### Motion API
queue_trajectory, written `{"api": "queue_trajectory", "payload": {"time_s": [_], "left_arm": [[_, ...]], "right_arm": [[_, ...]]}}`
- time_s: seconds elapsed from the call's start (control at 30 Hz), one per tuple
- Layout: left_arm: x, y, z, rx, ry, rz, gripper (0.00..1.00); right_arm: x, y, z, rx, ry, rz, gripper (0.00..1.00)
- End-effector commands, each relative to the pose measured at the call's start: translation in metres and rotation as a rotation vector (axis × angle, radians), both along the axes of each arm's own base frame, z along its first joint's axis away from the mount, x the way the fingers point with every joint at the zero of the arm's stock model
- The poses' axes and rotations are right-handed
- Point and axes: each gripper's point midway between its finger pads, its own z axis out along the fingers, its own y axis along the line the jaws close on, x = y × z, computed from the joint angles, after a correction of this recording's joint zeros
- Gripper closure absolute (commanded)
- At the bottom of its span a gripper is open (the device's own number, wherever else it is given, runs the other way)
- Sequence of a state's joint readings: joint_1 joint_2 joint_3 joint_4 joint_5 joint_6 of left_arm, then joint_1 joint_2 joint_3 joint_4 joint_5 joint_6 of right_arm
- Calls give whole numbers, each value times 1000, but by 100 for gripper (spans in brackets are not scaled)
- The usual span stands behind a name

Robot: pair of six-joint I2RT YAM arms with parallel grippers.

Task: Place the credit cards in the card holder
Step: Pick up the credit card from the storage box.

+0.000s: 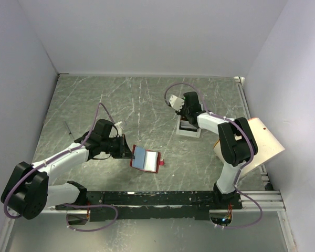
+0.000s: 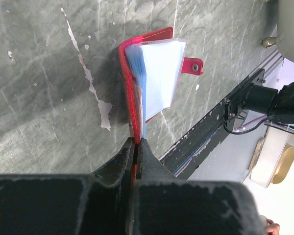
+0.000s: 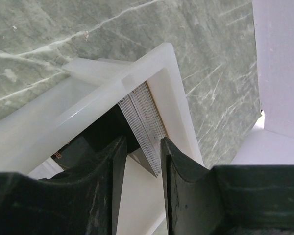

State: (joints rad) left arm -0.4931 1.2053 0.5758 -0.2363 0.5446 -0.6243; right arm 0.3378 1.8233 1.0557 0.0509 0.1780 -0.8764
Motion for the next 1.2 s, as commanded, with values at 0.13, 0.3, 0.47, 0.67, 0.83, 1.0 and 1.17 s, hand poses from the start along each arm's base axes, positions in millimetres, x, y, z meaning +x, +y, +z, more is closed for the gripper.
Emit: {"api": "queue_trajectory", "payload": {"time_s": [0.13, 0.3, 0.47, 0.67, 0.83, 1.0, 1.17], "left_arm": [[3, -3, 3, -24, -13, -10, 93], [3, -2, 2, -20, -9, -11, 93], [3, -3, 2, -24, -11, -11, 93], [4, -3, 1, -22, -9, -12, 93], [4, -4, 0, -23, -7, -12, 93], [4, -4, 1, -31, -9, -10, 93], [3, -4, 1, -29, -9, -8, 93]], "right_arm": [[14, -9, 14, -7, -95, -27, 69], [18, -9, 22, 11, -117, -30, 74], [18, -9, 24, 23, -109, -22, 80], [17, -7, 26, 43, -88, -13, 86], [18, -8, 32, 37, -96, -16, 92], [17, -7, 37, 49, -83, -12, 99], [15, -4, 38, 60, -58, 1, 100]]}}
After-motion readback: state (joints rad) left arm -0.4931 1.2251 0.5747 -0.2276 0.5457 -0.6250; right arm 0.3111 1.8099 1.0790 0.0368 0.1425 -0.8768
